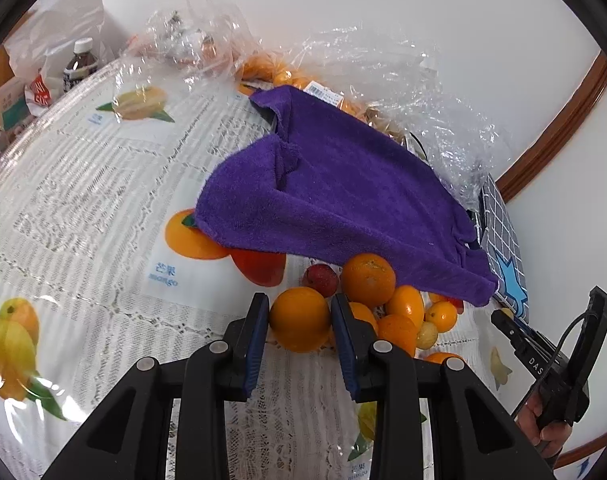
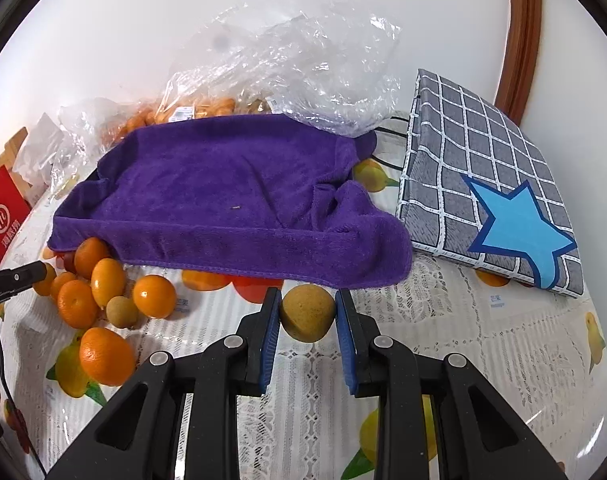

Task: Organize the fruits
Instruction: 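Close the right tool on a small yellow fruit while the left tool grasps a small orange, then carry both fruits over the purple towel and open both tools to drop them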

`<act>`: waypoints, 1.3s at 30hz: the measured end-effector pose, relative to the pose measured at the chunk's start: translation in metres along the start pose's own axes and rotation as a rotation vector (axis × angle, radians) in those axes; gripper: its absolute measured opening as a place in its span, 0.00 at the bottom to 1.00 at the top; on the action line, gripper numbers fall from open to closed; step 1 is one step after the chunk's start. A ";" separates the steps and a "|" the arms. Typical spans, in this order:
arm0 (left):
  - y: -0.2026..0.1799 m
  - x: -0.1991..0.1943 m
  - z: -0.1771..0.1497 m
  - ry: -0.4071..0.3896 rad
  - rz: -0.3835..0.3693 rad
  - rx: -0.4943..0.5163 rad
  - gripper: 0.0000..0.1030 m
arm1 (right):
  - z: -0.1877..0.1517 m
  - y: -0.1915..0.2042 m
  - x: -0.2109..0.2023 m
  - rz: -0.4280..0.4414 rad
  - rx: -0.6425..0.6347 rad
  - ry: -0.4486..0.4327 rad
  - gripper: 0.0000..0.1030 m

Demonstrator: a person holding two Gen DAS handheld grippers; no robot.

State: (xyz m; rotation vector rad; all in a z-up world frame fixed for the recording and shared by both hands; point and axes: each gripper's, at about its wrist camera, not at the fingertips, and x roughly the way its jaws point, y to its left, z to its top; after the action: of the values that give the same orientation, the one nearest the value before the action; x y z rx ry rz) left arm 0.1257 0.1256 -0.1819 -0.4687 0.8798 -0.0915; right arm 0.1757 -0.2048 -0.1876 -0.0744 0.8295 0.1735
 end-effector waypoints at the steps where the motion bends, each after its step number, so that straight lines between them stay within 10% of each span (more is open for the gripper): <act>1: 0.000 -0.001 0.001 -0.005 0.005 0.004 0.30 | 0.000 0.001 -0.002 -0.001 -0.004 -0.003 0.26; 39: -0.082 0.025 0.126 -0.085 0.015 0.178 0.30 | 0.090 -0.003 0.018 0.011 0.005 -0.076 0.27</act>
State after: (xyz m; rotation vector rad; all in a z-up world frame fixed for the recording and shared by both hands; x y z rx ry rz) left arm 0.2465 0.0900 -0.0959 -0.2974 0.7840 -0.1342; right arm 0.2535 -0.1931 -0.1403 -0.0583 0.7549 0.1839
